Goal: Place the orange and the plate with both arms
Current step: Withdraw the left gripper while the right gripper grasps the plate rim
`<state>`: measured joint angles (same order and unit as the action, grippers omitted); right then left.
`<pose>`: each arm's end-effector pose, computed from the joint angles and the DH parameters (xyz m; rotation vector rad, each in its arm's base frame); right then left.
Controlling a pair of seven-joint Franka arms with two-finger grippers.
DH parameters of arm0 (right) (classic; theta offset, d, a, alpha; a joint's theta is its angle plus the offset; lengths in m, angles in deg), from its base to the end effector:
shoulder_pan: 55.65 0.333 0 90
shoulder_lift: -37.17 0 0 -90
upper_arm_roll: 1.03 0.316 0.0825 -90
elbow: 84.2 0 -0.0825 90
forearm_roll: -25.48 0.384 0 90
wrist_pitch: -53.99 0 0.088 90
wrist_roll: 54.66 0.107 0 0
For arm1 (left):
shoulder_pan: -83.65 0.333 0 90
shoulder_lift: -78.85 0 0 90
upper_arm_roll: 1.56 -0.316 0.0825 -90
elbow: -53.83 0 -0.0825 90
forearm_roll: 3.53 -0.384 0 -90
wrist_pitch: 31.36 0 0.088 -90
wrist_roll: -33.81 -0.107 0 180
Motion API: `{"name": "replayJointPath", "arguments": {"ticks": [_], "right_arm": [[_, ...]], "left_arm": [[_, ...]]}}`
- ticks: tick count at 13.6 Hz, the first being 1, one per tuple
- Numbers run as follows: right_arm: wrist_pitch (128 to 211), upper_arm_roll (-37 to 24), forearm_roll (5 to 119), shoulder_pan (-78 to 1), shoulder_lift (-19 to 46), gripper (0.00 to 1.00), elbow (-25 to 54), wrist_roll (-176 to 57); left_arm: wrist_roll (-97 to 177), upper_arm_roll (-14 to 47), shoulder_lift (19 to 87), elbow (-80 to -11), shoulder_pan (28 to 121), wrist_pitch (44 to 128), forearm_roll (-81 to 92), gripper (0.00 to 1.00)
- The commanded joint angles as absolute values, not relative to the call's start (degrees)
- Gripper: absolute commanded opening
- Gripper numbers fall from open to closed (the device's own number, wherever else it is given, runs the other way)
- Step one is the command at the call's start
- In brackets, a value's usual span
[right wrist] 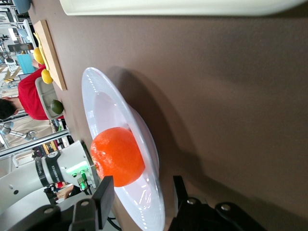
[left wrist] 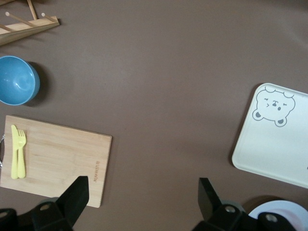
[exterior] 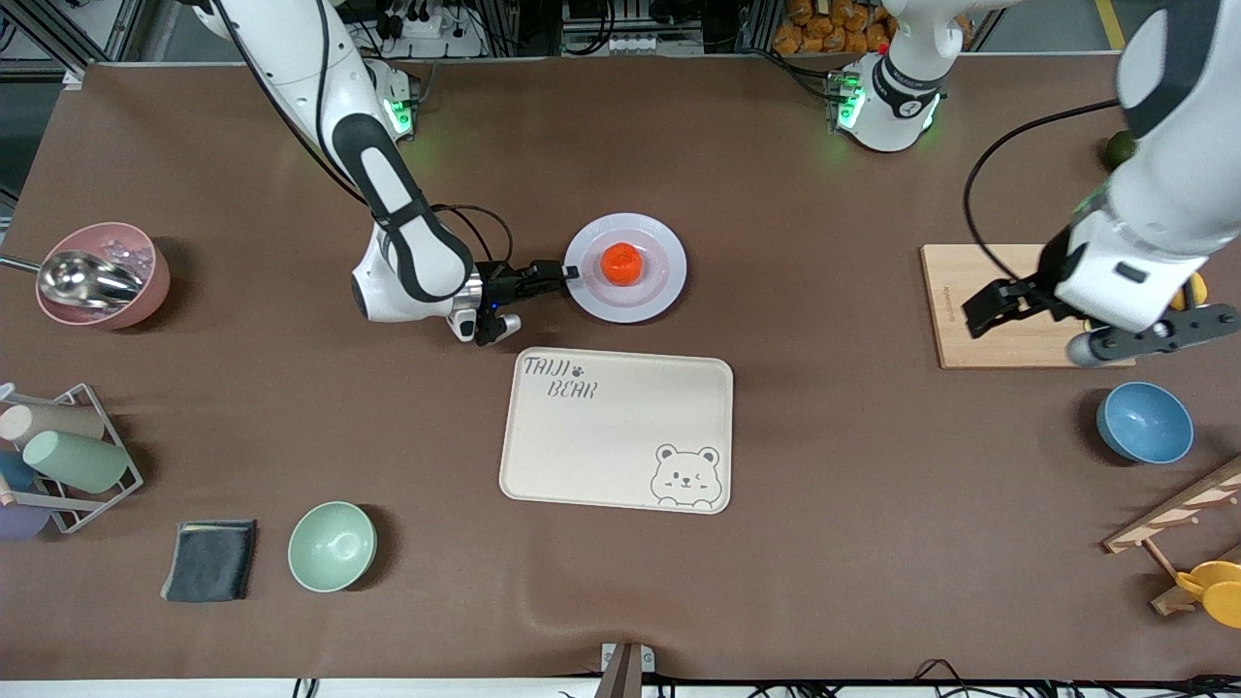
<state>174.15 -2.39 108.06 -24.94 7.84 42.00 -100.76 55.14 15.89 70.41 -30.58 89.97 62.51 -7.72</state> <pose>0.4204 0.2905 0.1315 -2.1310 -0.1300 0.3921 0.5964 -0.0961 0.5951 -3.1079 -0.2767 -0.0494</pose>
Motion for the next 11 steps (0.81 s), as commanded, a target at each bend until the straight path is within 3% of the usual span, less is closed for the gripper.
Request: {"name": "replayJointPath", "arguments": {"ticks": [1,6,11], "right_arm": [[174.8,-2.9,110.3,-23.9,6.9,0.55,42.5,-103.0],[175.1,-2.9,114.3,-21.7,6.0,0.42,42.5,-104.6],[174.9,-2.9,115.0,-21.4,6.2,0.0,42.5,-104.6]], "left_arm": [[49.0,7.9,73.5,-30.9,84.9,59.9,-5.7,1.0],[41.6,3.8,75.9,-31.7,84.2,57.4,-4.2,1.0],[41.0,3.7,77.6,-33.5,84.4,56.6,-4.2,1.0]]}}
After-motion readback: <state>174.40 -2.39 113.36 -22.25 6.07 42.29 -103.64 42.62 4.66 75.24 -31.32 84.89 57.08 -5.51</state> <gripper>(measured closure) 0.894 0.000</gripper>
